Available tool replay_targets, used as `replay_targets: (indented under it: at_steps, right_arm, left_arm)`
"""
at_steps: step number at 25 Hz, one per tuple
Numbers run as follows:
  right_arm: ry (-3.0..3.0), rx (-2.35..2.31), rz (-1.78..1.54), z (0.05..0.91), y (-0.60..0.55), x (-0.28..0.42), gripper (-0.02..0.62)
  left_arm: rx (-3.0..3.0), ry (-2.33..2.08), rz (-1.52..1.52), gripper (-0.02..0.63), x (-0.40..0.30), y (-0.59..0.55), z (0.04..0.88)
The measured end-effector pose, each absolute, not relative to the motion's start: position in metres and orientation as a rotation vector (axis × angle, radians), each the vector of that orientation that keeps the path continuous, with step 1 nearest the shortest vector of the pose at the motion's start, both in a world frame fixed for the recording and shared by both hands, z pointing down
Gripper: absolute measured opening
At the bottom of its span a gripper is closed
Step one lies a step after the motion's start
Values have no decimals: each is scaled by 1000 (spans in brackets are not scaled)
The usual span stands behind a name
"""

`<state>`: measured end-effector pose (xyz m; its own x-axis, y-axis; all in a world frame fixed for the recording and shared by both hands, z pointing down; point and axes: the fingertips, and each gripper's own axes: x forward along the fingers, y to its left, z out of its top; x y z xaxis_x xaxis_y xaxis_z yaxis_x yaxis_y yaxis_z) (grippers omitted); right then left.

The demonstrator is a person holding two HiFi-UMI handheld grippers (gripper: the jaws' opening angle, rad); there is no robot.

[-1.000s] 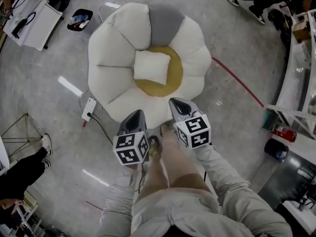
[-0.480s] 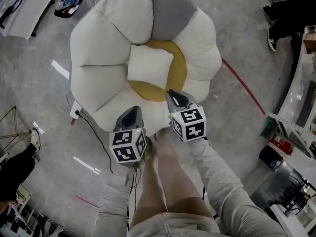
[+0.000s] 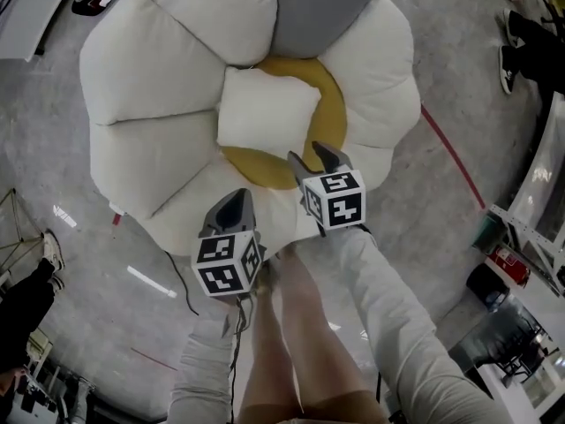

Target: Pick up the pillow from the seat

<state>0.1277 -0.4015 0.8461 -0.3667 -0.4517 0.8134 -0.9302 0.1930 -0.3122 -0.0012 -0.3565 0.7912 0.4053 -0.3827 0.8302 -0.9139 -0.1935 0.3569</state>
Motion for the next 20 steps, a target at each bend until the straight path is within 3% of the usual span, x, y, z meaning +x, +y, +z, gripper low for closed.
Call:
replay_targets:
  at_steps: [12,20]
  right_arm:
    - [-1891,1229,1182,930,-422,127,311]
    - [-1857,1167,1141,954,-426,128,321]
  left_arm:
    - [1742,-1135,758,5,-5,-368,838]
    - [1737,-1125,757,5,2,-365,845]
